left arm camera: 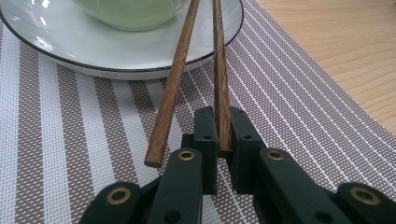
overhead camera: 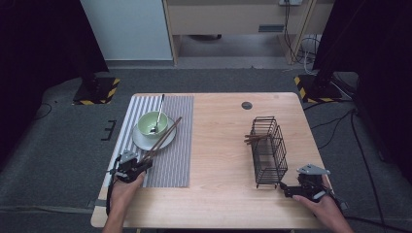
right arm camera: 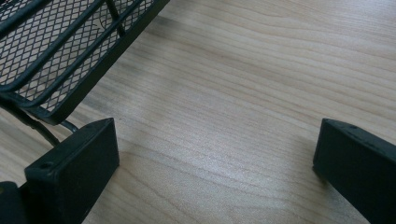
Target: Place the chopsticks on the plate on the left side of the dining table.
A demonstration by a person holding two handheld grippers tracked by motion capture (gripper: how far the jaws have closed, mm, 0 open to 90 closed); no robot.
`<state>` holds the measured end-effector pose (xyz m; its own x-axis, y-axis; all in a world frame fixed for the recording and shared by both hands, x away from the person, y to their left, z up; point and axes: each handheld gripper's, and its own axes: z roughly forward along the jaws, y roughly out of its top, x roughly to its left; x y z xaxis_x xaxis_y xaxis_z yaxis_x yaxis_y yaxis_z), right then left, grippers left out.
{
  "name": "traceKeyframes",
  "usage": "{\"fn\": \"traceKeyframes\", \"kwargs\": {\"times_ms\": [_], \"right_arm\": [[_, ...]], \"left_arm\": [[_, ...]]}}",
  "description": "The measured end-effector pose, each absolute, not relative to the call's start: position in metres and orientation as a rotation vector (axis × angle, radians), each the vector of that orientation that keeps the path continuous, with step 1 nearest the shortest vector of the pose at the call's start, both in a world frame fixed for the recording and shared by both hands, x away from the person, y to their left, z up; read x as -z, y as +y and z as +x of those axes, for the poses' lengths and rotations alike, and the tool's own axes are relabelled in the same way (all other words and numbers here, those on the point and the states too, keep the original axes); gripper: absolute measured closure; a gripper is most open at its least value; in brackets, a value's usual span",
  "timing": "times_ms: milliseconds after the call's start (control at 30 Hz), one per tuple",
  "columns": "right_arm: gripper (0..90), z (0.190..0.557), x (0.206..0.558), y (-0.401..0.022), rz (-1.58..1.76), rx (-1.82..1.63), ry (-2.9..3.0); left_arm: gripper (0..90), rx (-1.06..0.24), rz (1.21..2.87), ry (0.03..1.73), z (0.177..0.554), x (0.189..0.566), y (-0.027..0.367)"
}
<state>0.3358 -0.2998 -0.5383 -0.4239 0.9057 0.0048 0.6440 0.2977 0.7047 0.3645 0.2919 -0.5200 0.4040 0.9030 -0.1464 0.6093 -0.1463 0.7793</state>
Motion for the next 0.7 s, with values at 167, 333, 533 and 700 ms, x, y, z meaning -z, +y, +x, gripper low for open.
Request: {"fn": "traceKeyframes", "kwargs": {"times_ms": [167,333,533,700], "right_arm": [[0.4,0.3358,0.5384,-0.2998,1.385,-0.901,2.176],[0.4,0.3358,0.5384,-0.2998,1.385,-0.9,2.176],[0.4,0.3358,0.5384,-0.2998,1.385,-0.9,2.176],[0.4,0.3358,0.5384,-0.2998,1.385,-0.9,2.176]], "left_arm": [[83.1,-0.454,1.863,1.304,0.3651,0.5211,0.2908],[82.8,-0.455,1.875,1.303,0.3652,0.5212,0.29],[82.4,-0.456,1.879,1.304,0.3658,0.5221,0.2895],[82.1,-0.46,1.884,1.301,0.3659,0.522,0.2886]]}}
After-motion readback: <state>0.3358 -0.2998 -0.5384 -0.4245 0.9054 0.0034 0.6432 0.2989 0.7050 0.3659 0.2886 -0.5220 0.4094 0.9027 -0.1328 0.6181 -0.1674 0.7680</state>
